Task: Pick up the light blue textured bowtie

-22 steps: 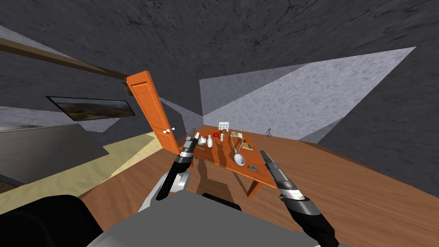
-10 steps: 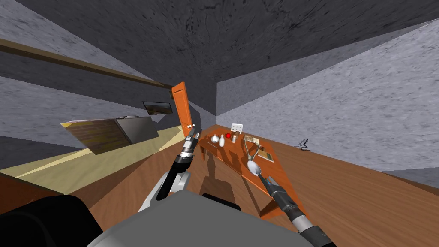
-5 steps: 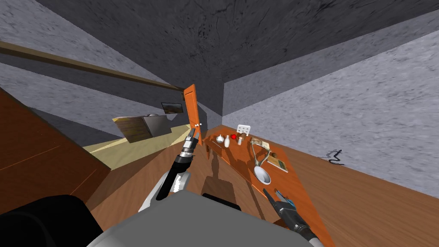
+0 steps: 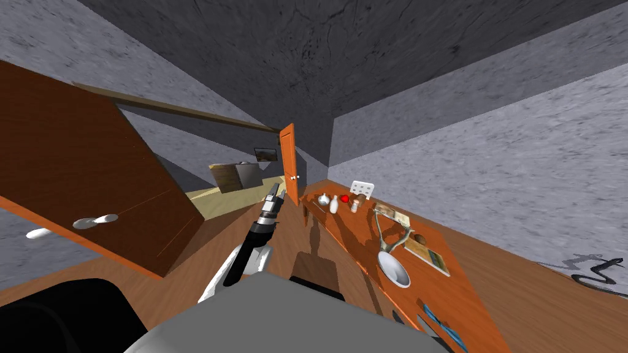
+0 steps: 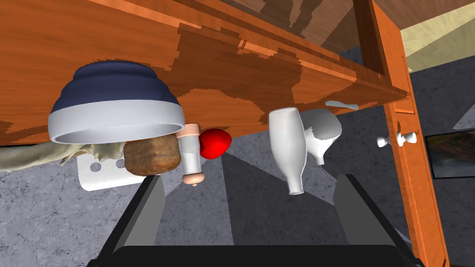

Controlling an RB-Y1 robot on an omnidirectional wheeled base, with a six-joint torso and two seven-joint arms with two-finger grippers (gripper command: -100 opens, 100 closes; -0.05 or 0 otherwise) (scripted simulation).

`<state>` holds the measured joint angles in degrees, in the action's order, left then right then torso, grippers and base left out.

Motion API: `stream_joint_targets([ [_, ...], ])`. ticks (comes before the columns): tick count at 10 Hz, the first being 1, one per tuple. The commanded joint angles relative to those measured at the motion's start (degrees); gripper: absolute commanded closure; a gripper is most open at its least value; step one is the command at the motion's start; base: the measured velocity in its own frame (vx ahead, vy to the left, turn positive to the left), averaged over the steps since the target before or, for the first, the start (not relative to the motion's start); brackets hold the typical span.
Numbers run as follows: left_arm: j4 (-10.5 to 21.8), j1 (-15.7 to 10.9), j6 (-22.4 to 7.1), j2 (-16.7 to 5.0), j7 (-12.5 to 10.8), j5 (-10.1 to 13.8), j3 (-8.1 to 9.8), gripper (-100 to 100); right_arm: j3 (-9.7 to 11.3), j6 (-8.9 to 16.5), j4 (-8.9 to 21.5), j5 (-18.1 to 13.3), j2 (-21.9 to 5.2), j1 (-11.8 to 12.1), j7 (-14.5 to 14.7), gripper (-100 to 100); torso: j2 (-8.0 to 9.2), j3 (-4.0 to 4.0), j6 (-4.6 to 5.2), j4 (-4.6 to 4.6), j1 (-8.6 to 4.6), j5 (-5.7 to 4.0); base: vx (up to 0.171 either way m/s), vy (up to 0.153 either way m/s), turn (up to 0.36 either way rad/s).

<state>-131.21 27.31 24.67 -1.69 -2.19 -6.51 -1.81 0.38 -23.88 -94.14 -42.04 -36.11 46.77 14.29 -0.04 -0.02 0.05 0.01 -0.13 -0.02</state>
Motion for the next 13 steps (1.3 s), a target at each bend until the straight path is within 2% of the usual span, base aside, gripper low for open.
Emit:
stream_joint_targets([
  [1,0.0,0.0,0.0,0.0,0.0,0.0,0.0,0,0.72,0.93,2.86,-2.86,-1.48,0.88,0.08,-100,0.0,0.0,0.0,0.0,0.0,0.0,0.006,-0.007,0.355],
  [7,0.0,0.0,0.0,0.0,0.0,0.0,0.0,0,1.92,1.3,12.57,-12.46,-5.9,4.98,1.61,-100,-0.03,-0.02,0.01,-0.01,-0.03,-0.01,0.009,-0.018,0.346],
  [8,0.0,0.0,0.0,0.0,0.0,0.0,0.0,0,1.92,1.3,13.14,-12.52,-5.9,4.98,1.61,-100,-0.05,-0.03,-0.04,-0.01,-0.03,0.01,0.009,-0.022,0.175],
  [9,0.0,0.01,0.0,0.0,0.0,0.0,0.01,0,2.24,1.34,15.22,-14.65,-6.89,5.87,1.96,-100,-0.04,-0.02,0.05,-0.01,-0.03,0.0,0.008,-0.015,0.362],
  [10,0.0,0.0,0.0,0.0,0.0,0.0,0.0,0,2.24,1.34,15.41,-14.65,-6.89,5.87,1.96,-100,-0.04,-0.02,-0.03,-0.01,-0.01,0.01,0.008,-0.021,0.122],
  [11,0.0,0.01,0.0,0.0,0.0,0.0,0.01,0,2.6,1.34,17.14,-16.65,-7.8,6.65,2.3,-100,-0.05,-0.03,0.05,-0.01,-0.02,0.0,0.011,-0.018,0.227],
  [12,0.0,0.0,0.0,0.0,0.0,0.0,0.0,0,2.6,1.34,17.54,-16.65,-7.8,6.65,2.3,-100,-0.06,-0.03,-0.01,-0.01,-0.02,0.0,0.008,-0.021,0.18],
  [13,0.0,0.01,0.0,0.0,0.0,0.0,0.01,0,3.0,1.32,19.52,-18.52,-8.62,7.35,2.62,-100,-0.05,-0.03,0.04,-0.01,-0.02,0.0,0.011,-0.02,0.31],
])
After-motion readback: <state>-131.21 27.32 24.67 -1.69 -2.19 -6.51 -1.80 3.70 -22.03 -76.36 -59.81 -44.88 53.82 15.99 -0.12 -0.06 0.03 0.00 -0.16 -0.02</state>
